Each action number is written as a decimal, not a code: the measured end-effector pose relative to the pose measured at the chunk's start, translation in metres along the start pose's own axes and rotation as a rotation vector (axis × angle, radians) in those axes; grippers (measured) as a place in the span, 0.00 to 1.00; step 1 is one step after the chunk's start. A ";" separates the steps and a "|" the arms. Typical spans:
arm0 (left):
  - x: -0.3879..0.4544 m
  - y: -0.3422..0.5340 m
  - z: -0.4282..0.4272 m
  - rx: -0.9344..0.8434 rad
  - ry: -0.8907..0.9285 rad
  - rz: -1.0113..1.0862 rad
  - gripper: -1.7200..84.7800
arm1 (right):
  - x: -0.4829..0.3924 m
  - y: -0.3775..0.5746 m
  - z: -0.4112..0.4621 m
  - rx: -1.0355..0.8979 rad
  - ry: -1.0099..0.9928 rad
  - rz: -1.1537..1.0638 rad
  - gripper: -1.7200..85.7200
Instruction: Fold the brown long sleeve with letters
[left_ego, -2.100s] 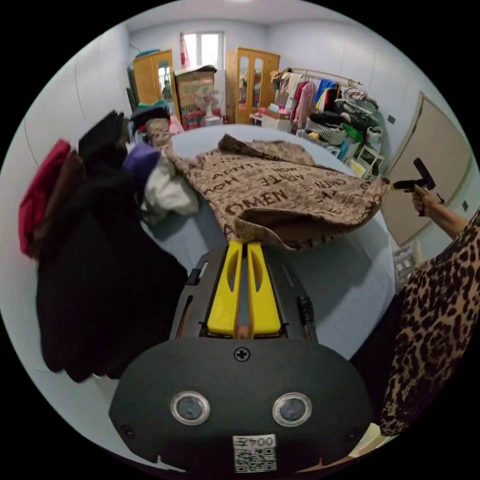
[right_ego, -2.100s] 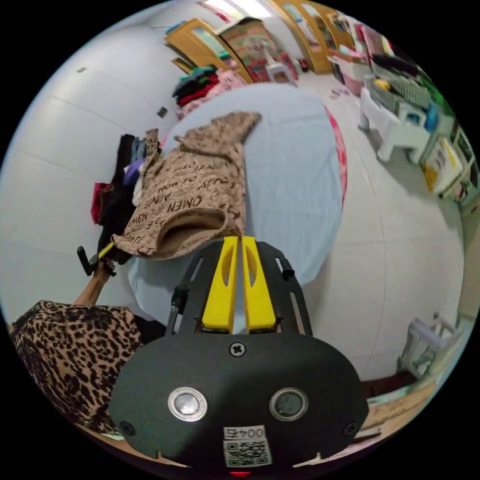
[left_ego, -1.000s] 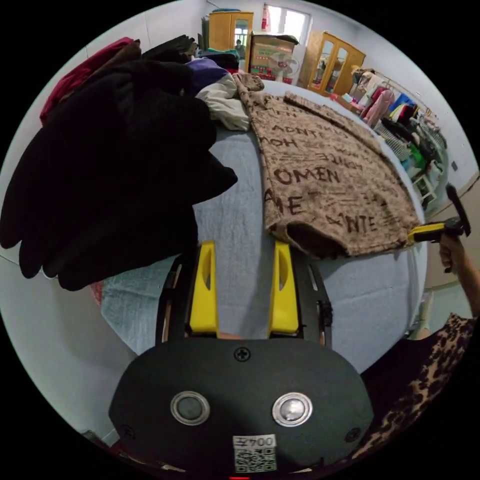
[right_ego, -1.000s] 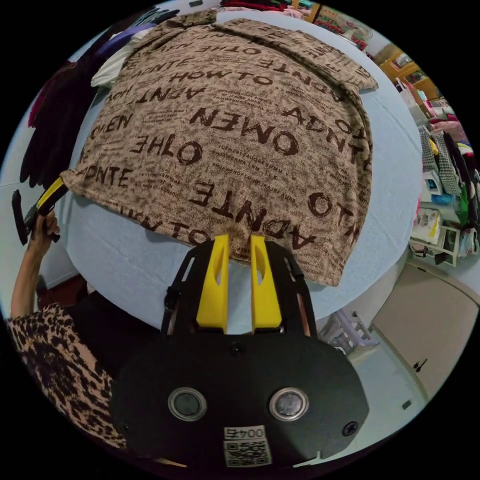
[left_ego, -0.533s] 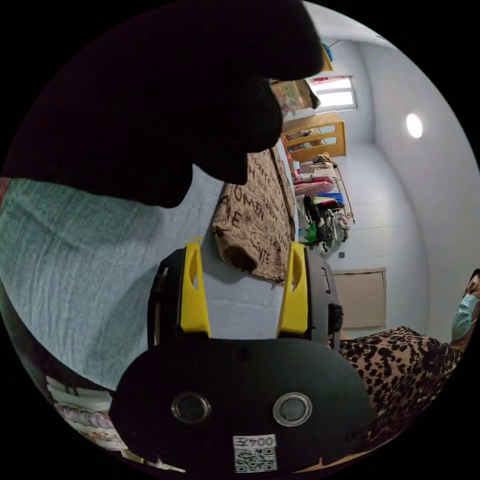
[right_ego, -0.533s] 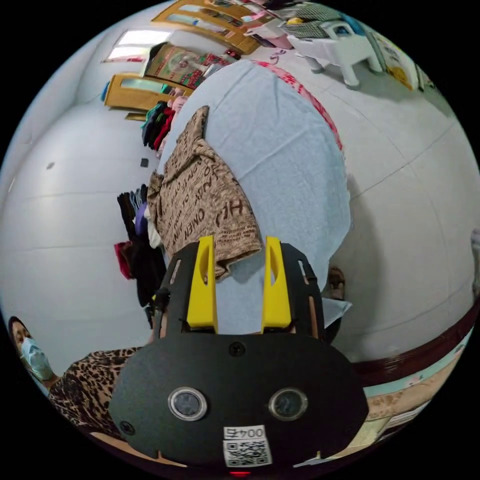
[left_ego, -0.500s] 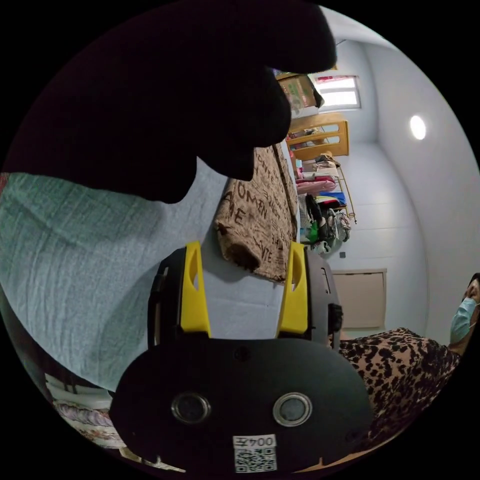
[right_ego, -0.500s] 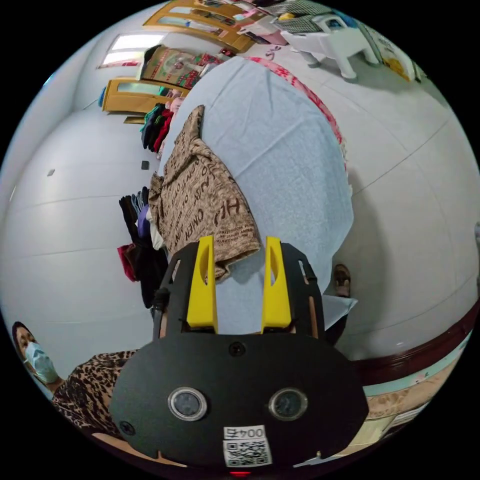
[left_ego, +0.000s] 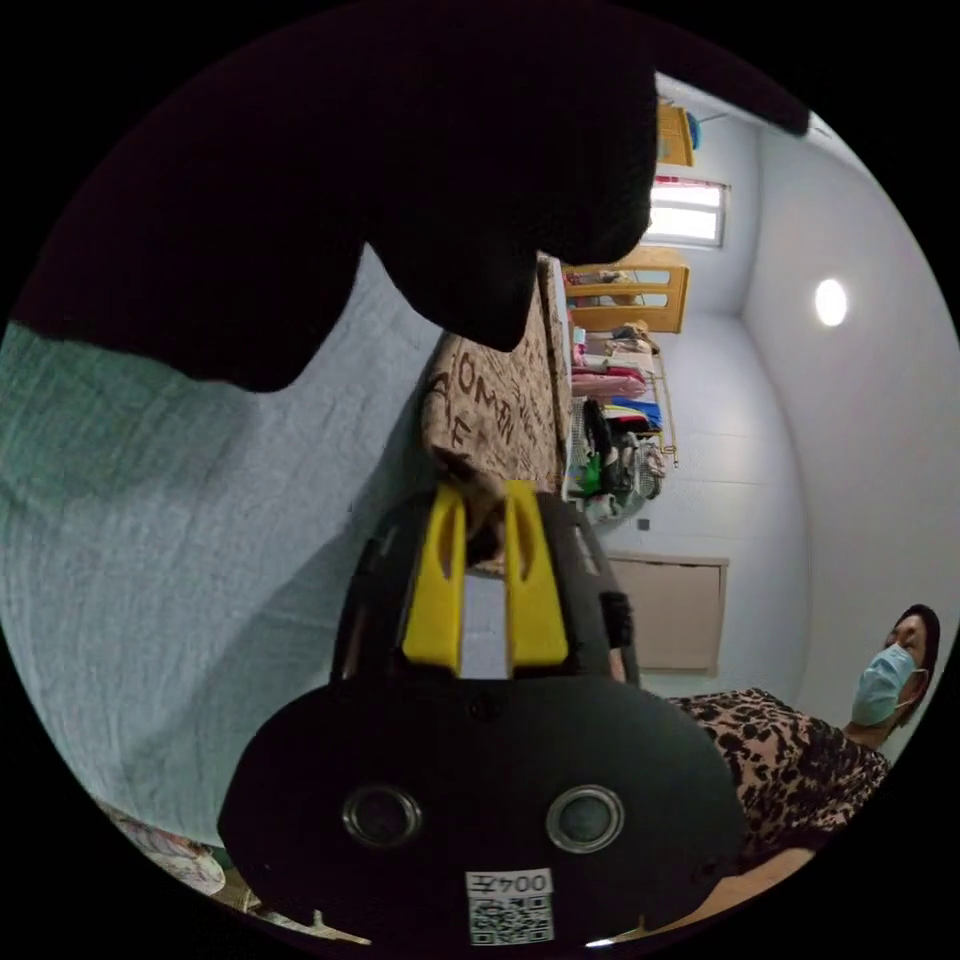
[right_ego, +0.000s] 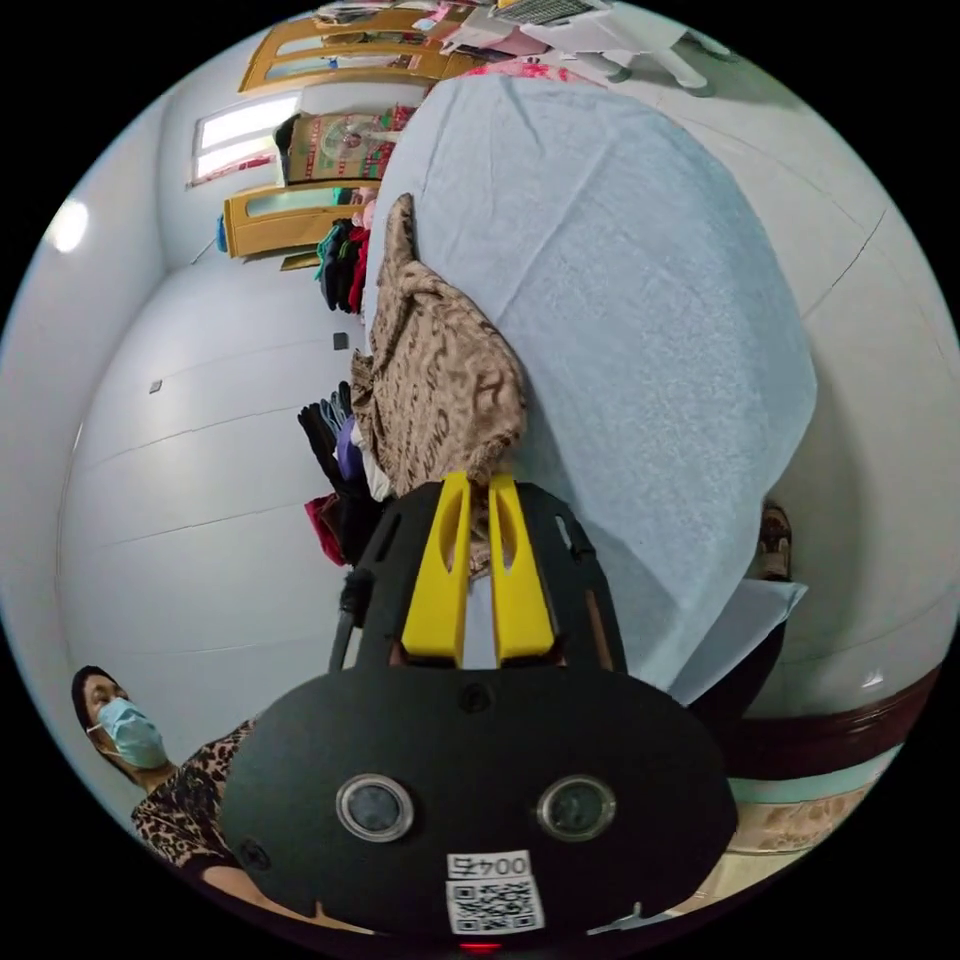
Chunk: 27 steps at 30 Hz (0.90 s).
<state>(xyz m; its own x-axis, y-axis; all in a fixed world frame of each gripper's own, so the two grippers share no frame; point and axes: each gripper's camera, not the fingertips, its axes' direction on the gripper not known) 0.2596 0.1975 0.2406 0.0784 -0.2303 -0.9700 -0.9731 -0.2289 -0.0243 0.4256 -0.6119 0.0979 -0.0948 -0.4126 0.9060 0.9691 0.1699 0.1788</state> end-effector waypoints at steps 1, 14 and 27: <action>0.007 -0.002 -0.003 0.015 -0.059 0.005 0.08 | -0.019 0.003 -0.004 0.018 0.006 -0.017 0.06; 0.025 0.052 -0.028 -0.033 -0.277 0.087 0.06 | -0.089 0.099 -0.062 0.024 0.421 -0.099 0.03; 0.018 0.086 0.026 -0.013 -0.418 0.163 0.08 | -0.158 0.122 -0.013 -0.153 0.935 -0.126 0.12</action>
<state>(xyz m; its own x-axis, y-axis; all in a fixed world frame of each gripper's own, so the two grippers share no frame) 0.1716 0.1979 0.2144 -0.1724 0.1371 -0.9754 -0.9626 -0.2336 0.1373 0.5615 -0.5373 -0.0283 -0.0441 -0.9791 0.1985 0.9898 -0.0158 0.1419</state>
